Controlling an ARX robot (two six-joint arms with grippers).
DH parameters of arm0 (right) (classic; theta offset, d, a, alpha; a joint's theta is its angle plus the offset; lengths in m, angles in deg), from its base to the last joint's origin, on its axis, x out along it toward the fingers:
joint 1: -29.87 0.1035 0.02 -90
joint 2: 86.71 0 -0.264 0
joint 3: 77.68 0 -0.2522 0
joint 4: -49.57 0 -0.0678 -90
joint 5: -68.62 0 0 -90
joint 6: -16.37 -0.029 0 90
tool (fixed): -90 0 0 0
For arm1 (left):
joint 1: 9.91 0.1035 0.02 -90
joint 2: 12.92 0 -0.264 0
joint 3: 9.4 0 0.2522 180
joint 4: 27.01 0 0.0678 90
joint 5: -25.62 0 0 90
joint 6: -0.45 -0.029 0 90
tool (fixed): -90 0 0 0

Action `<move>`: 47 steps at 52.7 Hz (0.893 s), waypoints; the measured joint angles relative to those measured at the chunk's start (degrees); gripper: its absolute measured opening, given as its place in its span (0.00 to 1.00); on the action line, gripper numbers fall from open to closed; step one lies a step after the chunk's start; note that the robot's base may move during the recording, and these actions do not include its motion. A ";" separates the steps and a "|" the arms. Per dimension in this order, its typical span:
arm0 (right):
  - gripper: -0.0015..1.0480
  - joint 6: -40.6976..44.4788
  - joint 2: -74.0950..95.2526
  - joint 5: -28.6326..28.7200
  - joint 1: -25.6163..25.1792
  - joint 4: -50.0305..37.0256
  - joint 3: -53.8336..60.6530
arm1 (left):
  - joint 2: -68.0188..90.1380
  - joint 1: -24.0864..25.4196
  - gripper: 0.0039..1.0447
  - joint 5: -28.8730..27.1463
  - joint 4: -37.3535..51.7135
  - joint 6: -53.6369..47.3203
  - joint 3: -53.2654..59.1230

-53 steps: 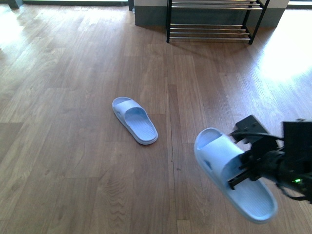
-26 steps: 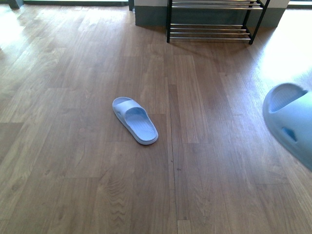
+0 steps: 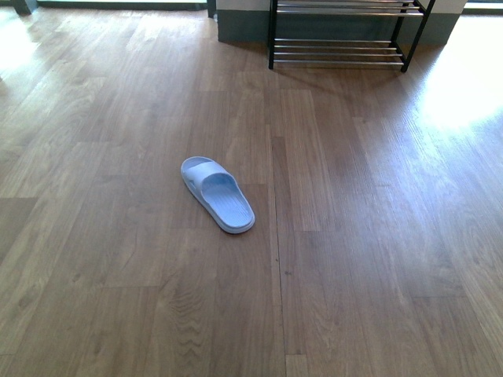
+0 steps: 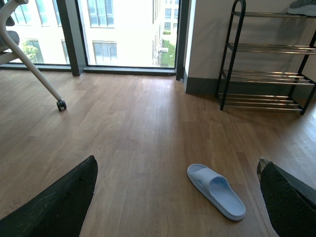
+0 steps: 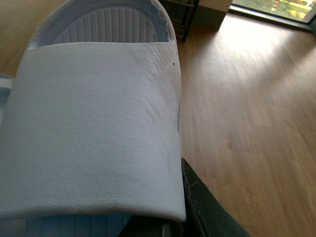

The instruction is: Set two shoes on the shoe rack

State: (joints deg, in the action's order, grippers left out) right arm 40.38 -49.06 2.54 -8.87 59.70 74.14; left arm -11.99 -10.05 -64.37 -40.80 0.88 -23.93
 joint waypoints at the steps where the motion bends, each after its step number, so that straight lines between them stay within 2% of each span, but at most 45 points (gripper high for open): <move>1: 0.02 -0.39 -0.74 0.02 -0.39 0.26 0.17 | 0.00 0.00 0.91 -0.02 0.00 0.00 0.00; 47: 0.02 -1.99 -1.88 0.42 -1.03 0.39 0.26 | 0.00 0.00 0.91 -0.02 0.00 0.00 0.00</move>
State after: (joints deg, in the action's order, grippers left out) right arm 38.39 -50.94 2.96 -9.90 60.09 74.40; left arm -11.99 -10.05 -64.39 -40.80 0.88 -23.93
